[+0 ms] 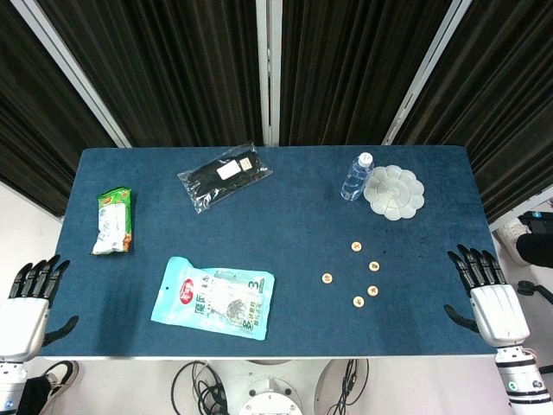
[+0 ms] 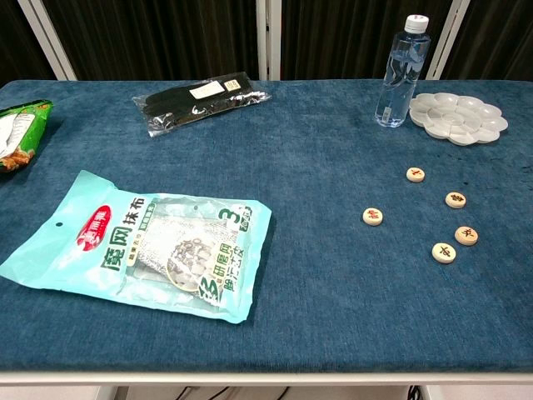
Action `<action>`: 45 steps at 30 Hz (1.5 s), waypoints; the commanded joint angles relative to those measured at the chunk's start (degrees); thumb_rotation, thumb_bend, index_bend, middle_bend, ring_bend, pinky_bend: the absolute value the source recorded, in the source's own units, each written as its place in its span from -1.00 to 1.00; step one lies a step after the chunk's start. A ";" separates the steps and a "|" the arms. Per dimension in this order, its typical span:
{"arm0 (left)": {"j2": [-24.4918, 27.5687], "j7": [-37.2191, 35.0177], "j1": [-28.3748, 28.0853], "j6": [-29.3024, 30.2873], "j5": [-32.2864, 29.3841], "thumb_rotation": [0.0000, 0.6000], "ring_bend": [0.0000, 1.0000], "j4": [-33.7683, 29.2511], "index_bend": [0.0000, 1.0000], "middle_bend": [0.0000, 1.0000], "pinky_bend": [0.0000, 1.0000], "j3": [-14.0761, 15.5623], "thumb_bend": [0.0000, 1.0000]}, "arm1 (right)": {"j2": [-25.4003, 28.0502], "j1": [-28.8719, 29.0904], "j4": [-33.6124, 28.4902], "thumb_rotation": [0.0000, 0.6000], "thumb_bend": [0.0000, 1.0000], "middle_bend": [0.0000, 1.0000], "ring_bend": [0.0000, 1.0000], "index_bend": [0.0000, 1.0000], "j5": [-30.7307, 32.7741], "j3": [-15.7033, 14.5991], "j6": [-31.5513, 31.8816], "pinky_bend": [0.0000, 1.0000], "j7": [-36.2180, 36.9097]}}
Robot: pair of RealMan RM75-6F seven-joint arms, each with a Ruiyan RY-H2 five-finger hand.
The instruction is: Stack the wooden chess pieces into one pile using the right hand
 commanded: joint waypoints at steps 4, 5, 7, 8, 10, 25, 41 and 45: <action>0.17 0.21 0.28 0.61 0.31 1.00 -1.00 -0.33 -0.92 -1.00 -1.00 0.04 -0.62 | -0.10 -0.07 0.22 1.00 -0.74 -1.00 -1.00 -1.00 -0.16 -0.21 -0.05 -1.00 0.12; 0.17 0.25 0.33 0.71 0.43 1.00 -1.00 -0.40 -0.92 -1.00 -1.00 0.08 -0.62 | -0.14 -0.01 0.16 1.00 -0.74 -1.00 -1.00 -1.00 -0.31 -0.25 -0.10 -1.00 0.07; 0.18 0.49 0.35 0.78 0.69 1.00 -1.00 -0.44 -0.92 -1.00 -1.00 0.16 -0.62 | -0.26 0.18 -0.11 1.00 -0.74 -1.00 -1.00 -1.00 -0.77 -0.40 -0.29 -1.00 -0.22; 0.17 0.60 0.34 0.78 0.79 1.00 -1.00 -0.51 -0.92 -1.00 -1.00 0.20 -0.62 | -0.33 0.30 -0.26 1.00 -0.74 -1.00 -1.00 -1.00 -1.09 -0.50 -0.38 -1.00 -0.46; 0.16 0.78 0.34 0.80 1.03 1.00 -1.00 -0.67 -0.92 -1.00 -1.00 0.28 -0.62 | -0.53 0.61 -0.59 1.00 -0.74 -1.00 -1.00 -1.00 -1.87 -0.73 -0.64 -1.00 -1.19; 0.37 0.53 0.43 0.66 0.65 1.00 -1.00 -0.89 -0.92 -1.00 -1.00 0.13 -0.62 | -5.74 6.42 -1.98 1.00 -0.74 -1.00 -1.00 -0.77 -4.80 -2.39 -11.42 -1.00 -13.21; 0.31 0.01 0.30 0.27 0.39 1.00 -1.00 -0.43 -0.92 -1.00 -1.00 0.08 -0.62 | -18.58 10.96 7.74 1.00 -0.70 -1.00 -1.00 -0.62 -0.13 -1.56 -19.57 -1.00 -16.44; 0.37 -0.47 0.28 0.30 0.36 1.00 -1.00 -0.33 -0.92 -1.00 -1.00 0.03 -0.62 | -19.94 11.35 9.28 1.00 -0.68 -1.00 -1.00 -0.54 0.13 -1.78 -19.72 -1.00 -15.51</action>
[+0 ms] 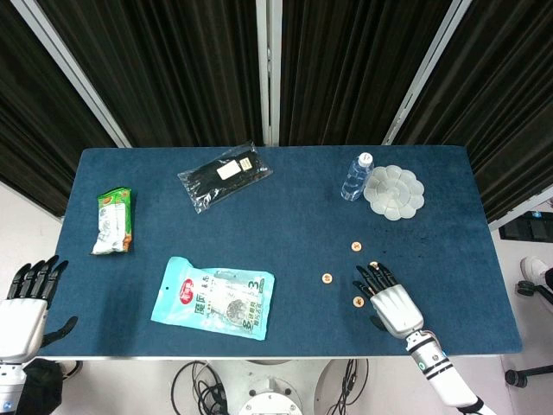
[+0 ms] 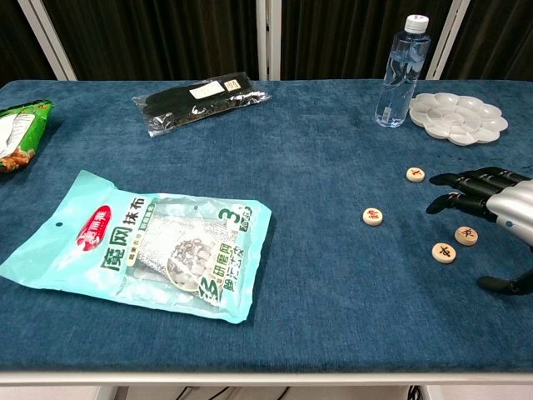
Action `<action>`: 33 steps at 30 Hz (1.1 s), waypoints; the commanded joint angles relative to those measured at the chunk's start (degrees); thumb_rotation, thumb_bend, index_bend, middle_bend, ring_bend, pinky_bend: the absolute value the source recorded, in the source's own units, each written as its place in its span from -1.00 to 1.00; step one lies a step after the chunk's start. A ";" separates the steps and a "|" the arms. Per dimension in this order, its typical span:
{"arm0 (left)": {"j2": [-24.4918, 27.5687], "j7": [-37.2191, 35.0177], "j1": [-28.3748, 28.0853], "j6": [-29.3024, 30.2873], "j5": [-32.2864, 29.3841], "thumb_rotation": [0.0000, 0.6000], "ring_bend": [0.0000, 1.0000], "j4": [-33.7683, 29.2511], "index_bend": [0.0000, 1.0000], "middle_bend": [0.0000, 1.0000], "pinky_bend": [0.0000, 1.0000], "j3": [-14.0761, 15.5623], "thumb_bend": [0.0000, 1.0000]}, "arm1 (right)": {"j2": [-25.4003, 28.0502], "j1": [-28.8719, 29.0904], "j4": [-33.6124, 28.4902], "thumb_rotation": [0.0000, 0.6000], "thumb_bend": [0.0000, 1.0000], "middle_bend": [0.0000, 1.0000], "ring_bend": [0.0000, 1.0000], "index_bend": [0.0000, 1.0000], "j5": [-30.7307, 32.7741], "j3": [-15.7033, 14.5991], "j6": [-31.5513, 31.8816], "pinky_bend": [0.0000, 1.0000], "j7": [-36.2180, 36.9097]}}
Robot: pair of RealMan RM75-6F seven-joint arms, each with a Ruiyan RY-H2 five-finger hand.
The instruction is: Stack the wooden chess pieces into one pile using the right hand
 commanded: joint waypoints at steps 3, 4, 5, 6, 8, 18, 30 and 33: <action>0.07 -0.31 0.00 0.06 0.10 1.00 -1.00 0.05 -0.92 -1.00 -1.00 0.01 -0.62 | -1.35 0.47 1.48 1.00 -0.60 -1.00 -1.00 -0.45 -0.09 -0.28 0.32 -1.00 1.22; 0.09 -0.32 0.00 0.03 0.10 1.00 -1.00 0.05 -0.92 -1.00 -1.00 0.03 -0.62 | -1.53 0.57 1.68 1.00 -0.58 -1.00 -1.00 -0.43 -0.11 -0.34 0.33 -1.00 1.38; 0.11 -0.35 0.01 0.01 0.09 1.00 -1.00 0.02 -0.92 -1.00 -1.00 0.05 -0.62 | -1.72 0.70 1.90 1.00 -0.55 -1.00 -1.00 -0.40 -0.17 -0.40 0.36 -1.00 1.61; 0.12 -0.35 0.00 0.01 0.09 1.00 -1.00 0.01 -0.92 -1.00 -1.00 0.04 -0.62 | -1.85 0.79 2.05 1.00 -0.53 -1.00 -1.00 -0.38 -0.22 -0.44 0.44 -1.00 1.77; 0.14 -0.36 0.01 0.06 0.14 1.00 -1.00 -0.04 -0.92 -1.00 -1.00 0.04 -0.62 | -2.07 0.96 2.38 1.00 -0.47 -1.00 -1.00 -0.33 -0.30 -0.54 0.59 -1.00 2.02; 0.08 -0.29 -0.07 -0.20 0.02 1.00 -1.00 0.06 -0.92 -1.00 -1.00 0.06 -0.62 | -2.90 1.54 3.25 1.00 -0.39 -1.00 -1.00 -0.22 0.68 -0.64 0.41 -1.00 1.93; 0.01 -0.31 -0.10 -0.28 -0.15 1.00 -1.00 0.18 -0.92 -1.00 -1.00 0.00 -0.62 | -4.04 2.00 4.31 1.00 -0.35 -1.00 -1.00 -0.12 1.54 -0.89 0.35 -1.00 1.66; 0.01 -0.34 -0.09 -0.22 -0.14 1.00 -1.00 0.18 -0.92 -1.00 -1.00 -0.01 -0.62 | -4.27 1.97 4.55 1.00 -0.35 -1.00 -1.00 -0.08 1.45 -0.87 0.93 -1.00 1.85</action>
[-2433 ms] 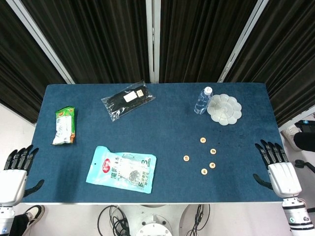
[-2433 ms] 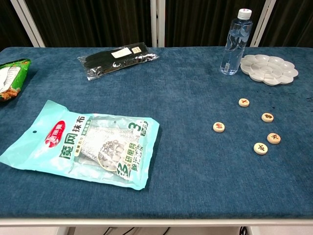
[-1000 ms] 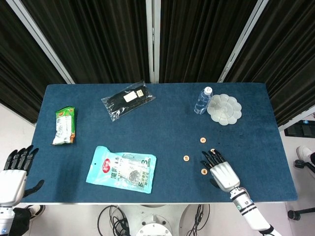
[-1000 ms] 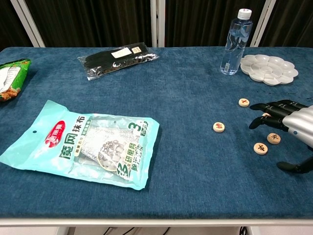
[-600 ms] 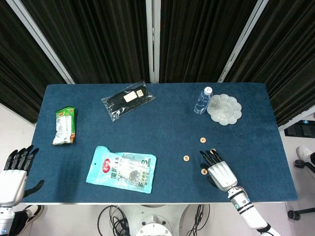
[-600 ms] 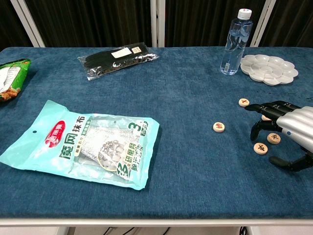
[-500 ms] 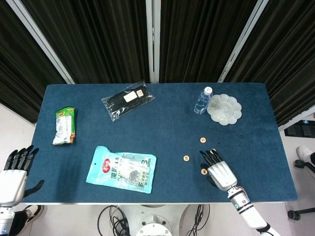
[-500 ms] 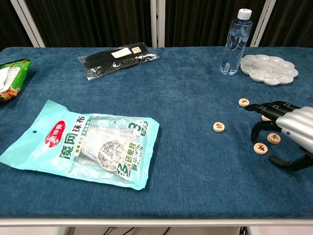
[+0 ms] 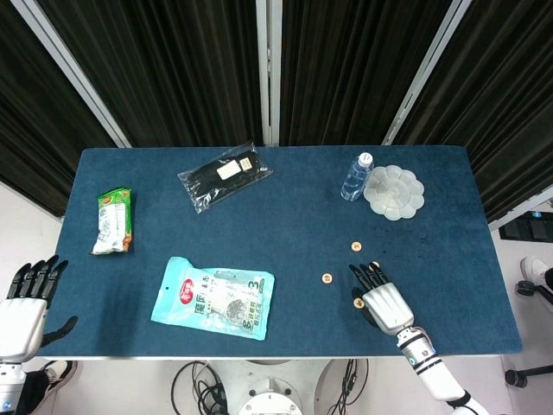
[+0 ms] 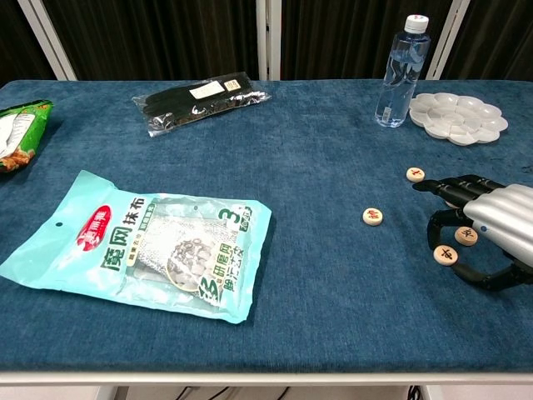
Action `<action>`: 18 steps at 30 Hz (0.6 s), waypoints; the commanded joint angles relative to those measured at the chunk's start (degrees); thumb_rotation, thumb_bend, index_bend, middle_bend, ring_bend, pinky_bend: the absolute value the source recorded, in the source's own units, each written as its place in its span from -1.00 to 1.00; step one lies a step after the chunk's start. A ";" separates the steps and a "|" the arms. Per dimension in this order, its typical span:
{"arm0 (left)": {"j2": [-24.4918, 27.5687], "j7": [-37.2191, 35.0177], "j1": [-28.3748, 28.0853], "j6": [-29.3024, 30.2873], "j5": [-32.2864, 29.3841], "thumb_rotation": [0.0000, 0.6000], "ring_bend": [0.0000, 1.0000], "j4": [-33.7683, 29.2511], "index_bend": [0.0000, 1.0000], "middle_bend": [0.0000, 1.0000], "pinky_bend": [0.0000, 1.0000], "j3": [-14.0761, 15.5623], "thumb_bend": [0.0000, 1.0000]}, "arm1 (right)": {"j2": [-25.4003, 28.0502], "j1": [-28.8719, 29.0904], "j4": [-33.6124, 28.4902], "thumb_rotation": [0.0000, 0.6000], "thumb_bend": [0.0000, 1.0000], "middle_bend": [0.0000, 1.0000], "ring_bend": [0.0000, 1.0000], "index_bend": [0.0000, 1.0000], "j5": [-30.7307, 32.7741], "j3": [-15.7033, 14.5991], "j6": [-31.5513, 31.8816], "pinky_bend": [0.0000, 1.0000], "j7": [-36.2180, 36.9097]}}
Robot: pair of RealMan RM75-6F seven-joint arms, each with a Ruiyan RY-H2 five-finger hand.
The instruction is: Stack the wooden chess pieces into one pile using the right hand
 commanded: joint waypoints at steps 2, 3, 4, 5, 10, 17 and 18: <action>0.01 -0.07 0.01 0.05 0.02 1.00 -1.00 0.02 -0.92 -1.00 -1.00 -0.01 -0.62 | -0.02 -0.06 0.07 1.00 -0.35 -1.00 -1.00 -0.05 -0.27 0.08 0.95 -1.00 0.44; 0.02 -0.08 0.01 0.05 0.02 1.00 -1.00 0.03 -0.92 -1.00 -1.00 -0.01 -0.62 | 0.10 -0.08 -0.03 1.00 -0.35 -1.00 -1.00 -0.05 -0.37 0.11 1.24 -1.00 0.61; 0.02 -0.08 0.01 0.05 0.02 1.00 -1.00 0.05 -0.92 -1.00 -1.00 -0.01 -0.62 | 0.33 -0.12 -0.26 1.00 -0.35 -1.00 -1.00 -0.04 -0.46 0.19 1.67 -1.00 0.84; 0.01 -0.07 0.01 0.03 0.02 1.00 -1.00 0.05 -0.92 -1.00 -1.00 0.00 -0.62 | 0.55 -0.16 -0.48 1.00 -0.35 -1.00 -1.00 -0.04 -0.54 0.27 2.04 -1.00 1.02; 0.00 0.00 -0.03 -0.03 0.03 1.00 -1.00 0.01 -0.92 -1.00 -1.00 0.01 -0.62 | 1.99 -0.60 -1.55 1.00 -0.35 -1.00 -1.00 -0.01 -0.65 0.71 4.03 -1.00 2.10; -0.10 0.28 -0.04 -0.09 0.16 1.00 -1.00 -0.04 -0.92 -1.00 -1.00 0.11 -0.62 | 3.23 -0.91 -1.20 1.00 -0.35 -1.00 -1.00 0.00 1.68 1.61 3.87 -1.00 1.87; -0.11 0.32 -0.04 -0.12 0.13 1.00 -1.00 -0.04 -0.92 -1.00 -1.00 0.11 -0.62 | 3.30 -0.87 -1.13 1.00 -0.35 -1.00 -1.00 0.00 1.85 1.67 3.76 -1.00 1.81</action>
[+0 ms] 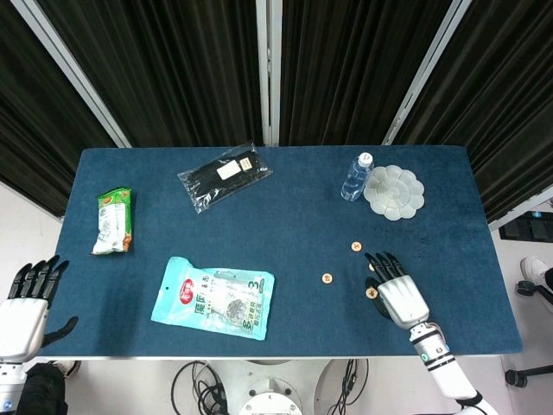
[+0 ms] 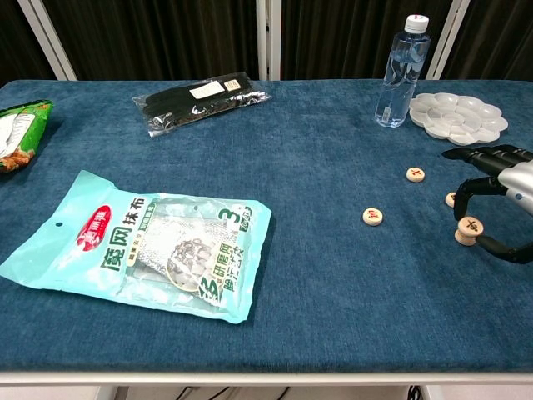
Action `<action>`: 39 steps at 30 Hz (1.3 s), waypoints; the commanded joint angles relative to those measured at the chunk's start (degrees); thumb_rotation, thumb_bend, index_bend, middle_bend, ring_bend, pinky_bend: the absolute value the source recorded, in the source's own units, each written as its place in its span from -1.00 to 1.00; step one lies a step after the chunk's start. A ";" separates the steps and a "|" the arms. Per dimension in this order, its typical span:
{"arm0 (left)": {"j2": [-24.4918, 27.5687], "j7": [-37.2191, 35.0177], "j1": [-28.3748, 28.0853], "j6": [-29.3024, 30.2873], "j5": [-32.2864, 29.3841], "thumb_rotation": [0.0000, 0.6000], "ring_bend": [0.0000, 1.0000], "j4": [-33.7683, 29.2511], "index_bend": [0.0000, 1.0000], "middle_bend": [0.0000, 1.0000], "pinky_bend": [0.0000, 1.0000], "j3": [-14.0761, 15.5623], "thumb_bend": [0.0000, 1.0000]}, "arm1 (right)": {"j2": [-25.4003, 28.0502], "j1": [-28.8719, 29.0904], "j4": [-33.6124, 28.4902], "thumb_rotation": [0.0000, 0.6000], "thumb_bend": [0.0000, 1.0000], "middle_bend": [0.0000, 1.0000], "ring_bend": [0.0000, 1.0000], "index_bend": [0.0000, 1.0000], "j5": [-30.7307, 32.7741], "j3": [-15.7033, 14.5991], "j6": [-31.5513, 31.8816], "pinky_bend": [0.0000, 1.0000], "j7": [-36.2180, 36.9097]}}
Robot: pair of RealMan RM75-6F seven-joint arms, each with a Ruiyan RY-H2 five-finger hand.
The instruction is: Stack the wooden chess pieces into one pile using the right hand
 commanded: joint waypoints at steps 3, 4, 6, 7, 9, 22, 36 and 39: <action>-0.06 0.13 -0.05 -0.13 -0.13 1.00 -1.00 0.00 -0.92 -1.00 -1.00 -0.03 -0.62 | 0.15 0.08 0.45 1.00 -0.35 -1.00 -1.00 0.00 0.76 0.33 -0.34 -1.00 -0.13; -0.07 0.14 -0.06 -0.16 -0.17 1.00 -1.00 0.00 -0.92 -1.00 -1.00 -0.05 -0.62 | 0.09 0.09 0.55 1.00 -0.35 -1.00 -1.00 0.00 0.95 0.38 -0.43 -1.00 -0.14; -0.10 0.17 -0.10 -0.26 -0.26 1.00 -1.00 0.04 -0.92 -1.00 -1.00 -0.06 -0.62 | -0.07 0.14 0.87 1.00 -0.35 -1.00 -1.00 0.00 1.33 0.46 -0.66 -1.00 -0.26; -0.11 0.16 -0.12 -0.32 -0.31 1.00 -1.00 0.06 -0.92 -1.00 -1.00 -0.06 -0.62 | -0.19 0.17 1.06 1.00 -0.35 -1.00 -1.00 0.01 1.47 0.47 -0.74 -1.00 -0.34; -0.13 0.17 -0.12 -0.37 -0.39 1.00 -1.00 0.12 -0.92 -1.00 -1.00 -0.07 -0.62 | -0.38 0.19 1.32 1.00 -0.35 -1.00 -1.00 0.01 1.66 0.47 -0.87 -1.00 -0.39; -0.11 -0.27 -0.11 -0.27 -0.58 1.00 -1.00 0.35 -0.92 -1.00 -1.00 -0.18 -0.62 | -1.10 0.59 1.94 1.00 -0.35 -1.00 -1.00 0.01 2.92 0.52 -1.93 -1.00 -1.48; -0.07 -0.82 -0.16 -0.24 -0.25 1.00 -1.00 0.41 -0.92 -1.00 -1.00 -0.07 -0.62 | -1.02 0.91 1.64 1.00 -0.35 -1.00 -1.00 -0.02 3.50 0.43 -2.47 -1.00 -1.16; -0.06 -0.87 -0.17 -0.26 -0.30 1.00 -1.00 0.41 -0.92 -1.00 -1.00 -0.08 -0.62 | -1.11 0.99 1.63 1.00 -0.35 -1.00 -1.00 -0.03 3.75 0.45 -2.69 -1.00 -1.40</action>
